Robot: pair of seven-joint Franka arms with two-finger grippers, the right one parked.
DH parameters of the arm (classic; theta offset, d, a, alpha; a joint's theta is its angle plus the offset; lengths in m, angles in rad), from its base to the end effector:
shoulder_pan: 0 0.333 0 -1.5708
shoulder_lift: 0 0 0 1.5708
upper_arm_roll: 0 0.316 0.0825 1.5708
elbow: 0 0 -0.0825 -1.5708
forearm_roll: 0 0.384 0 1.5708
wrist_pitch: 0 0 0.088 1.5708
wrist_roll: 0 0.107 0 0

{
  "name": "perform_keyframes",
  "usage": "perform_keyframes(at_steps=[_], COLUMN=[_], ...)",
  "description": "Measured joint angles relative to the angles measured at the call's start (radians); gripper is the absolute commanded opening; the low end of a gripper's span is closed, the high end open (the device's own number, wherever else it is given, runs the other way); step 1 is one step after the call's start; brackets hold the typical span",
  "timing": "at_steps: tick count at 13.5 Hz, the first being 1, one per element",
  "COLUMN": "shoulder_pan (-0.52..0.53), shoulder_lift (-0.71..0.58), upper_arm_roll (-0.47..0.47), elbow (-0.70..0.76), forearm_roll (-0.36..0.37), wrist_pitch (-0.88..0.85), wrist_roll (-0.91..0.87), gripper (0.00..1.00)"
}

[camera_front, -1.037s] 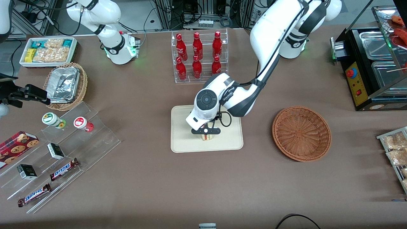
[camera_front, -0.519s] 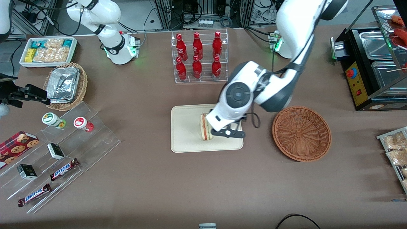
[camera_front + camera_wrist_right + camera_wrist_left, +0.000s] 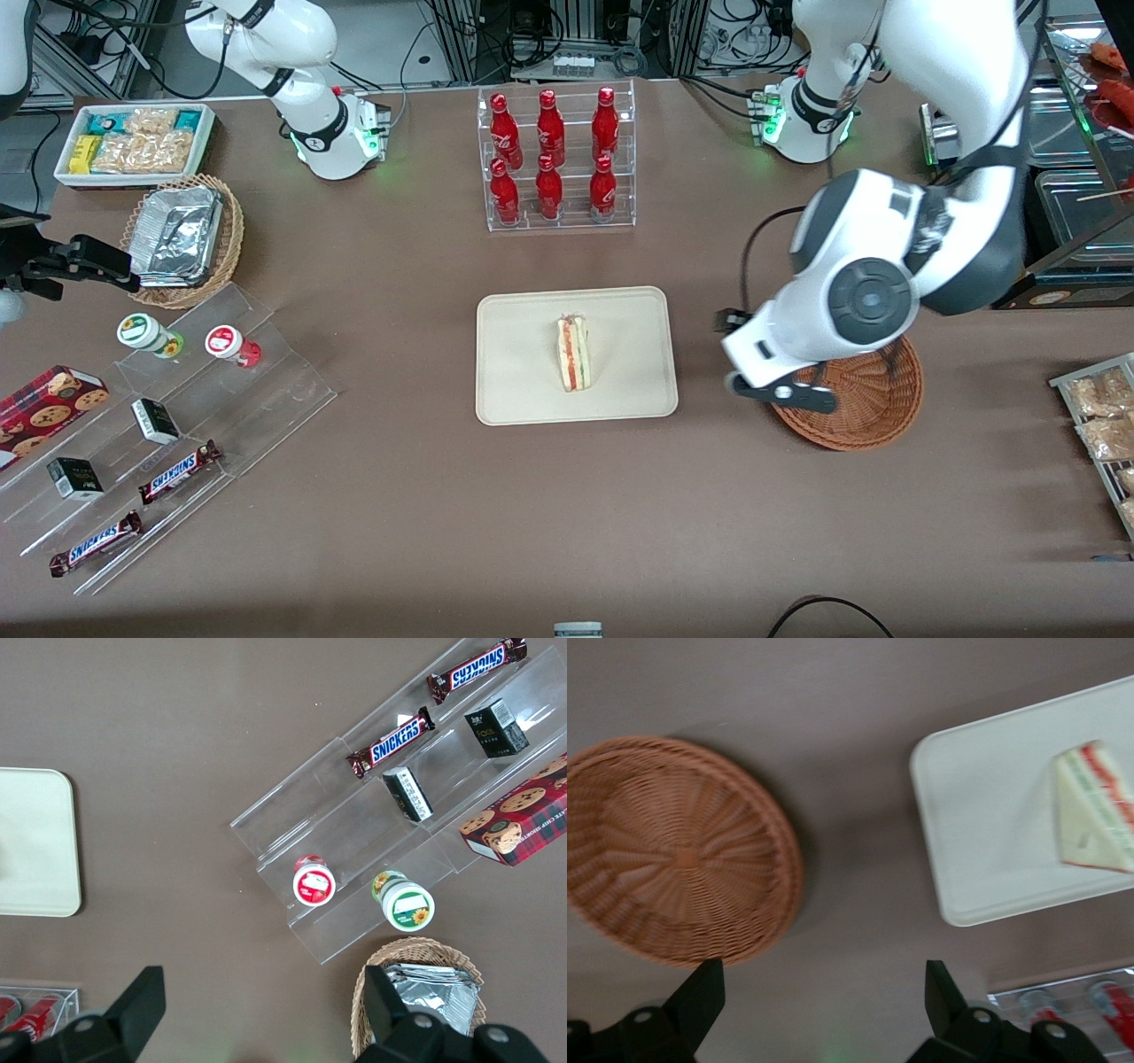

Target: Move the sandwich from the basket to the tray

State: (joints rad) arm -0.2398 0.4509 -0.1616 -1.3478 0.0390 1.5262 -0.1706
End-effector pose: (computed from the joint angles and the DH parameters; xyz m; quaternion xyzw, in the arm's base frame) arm 0.6164 -0.2365 0.4512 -0.9846 0.1126 0.1322 0.0218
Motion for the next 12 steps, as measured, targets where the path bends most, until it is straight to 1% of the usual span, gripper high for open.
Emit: perform_keyframes(at_steps=[3, 5, 8, 10, 12], shoulder_pan=[0.052, 0.107, 0.169, 0.185, 0.203], shoulder_lift=[-0.028, -0.062, -0.160, -0.229, -0.310], upper_arm_roll=[0.003, 0.003, 0.003, 0.003, 0.003], elbow=[-0.042, -0.068, -0.148, -0.203, -0.291], forearm_roll=[0.011, 0.011, 0.002, -0.002, -0.002], wrist_pitch=[0.000, 0.000, 0.006, 0.009, 0.042], wrist_roll=[0.082, 0.126, 0.178, 0.182, 0.225], gripper=[1.00, 1.00, 1.00, 1.00, 1.00])
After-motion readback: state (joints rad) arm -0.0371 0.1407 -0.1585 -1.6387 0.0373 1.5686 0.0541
